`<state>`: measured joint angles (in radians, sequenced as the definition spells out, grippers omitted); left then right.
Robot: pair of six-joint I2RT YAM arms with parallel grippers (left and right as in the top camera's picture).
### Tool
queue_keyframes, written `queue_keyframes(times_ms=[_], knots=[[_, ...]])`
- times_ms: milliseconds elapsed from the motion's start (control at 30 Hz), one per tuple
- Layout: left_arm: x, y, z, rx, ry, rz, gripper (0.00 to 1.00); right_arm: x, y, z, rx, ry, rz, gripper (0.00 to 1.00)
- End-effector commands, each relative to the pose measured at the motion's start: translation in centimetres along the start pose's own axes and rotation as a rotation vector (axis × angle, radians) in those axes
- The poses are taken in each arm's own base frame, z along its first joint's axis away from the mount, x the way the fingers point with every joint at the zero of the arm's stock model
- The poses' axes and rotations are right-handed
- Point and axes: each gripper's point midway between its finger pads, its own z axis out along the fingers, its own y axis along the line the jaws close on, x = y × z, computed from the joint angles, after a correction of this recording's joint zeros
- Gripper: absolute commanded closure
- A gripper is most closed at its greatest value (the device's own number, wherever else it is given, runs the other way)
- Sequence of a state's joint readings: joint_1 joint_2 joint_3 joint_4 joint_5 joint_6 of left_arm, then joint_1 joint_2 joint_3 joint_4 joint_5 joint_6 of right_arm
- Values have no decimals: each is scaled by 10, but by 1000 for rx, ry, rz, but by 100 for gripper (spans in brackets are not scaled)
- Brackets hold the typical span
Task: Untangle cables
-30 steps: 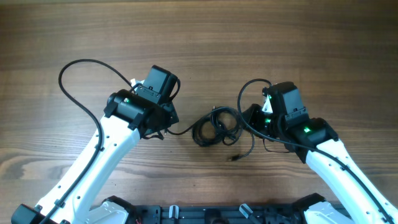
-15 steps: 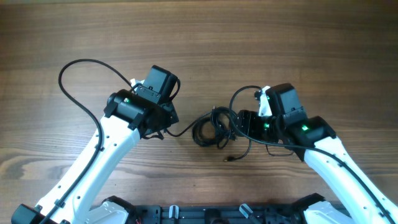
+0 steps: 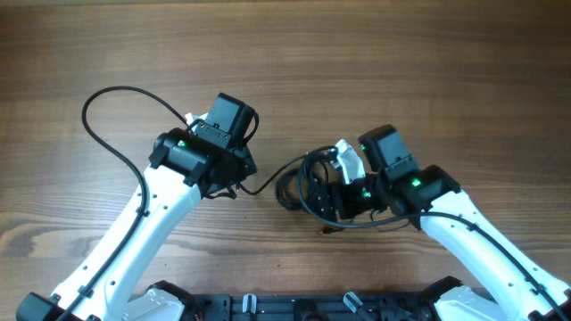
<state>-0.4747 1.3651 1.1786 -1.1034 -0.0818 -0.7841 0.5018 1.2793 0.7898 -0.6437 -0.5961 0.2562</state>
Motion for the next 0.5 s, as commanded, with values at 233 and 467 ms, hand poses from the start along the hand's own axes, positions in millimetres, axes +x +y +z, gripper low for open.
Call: queue_keyframes(times_ms=[233, 467], knots=[[-2, -23, -2, 110, 24, -28, 96, -13, -19, 23, 145, -34, 109, 39], [-2, -23, -2, 109, 24, -28, 96, -12, -30, 38, 163, -6, 171, 65]])
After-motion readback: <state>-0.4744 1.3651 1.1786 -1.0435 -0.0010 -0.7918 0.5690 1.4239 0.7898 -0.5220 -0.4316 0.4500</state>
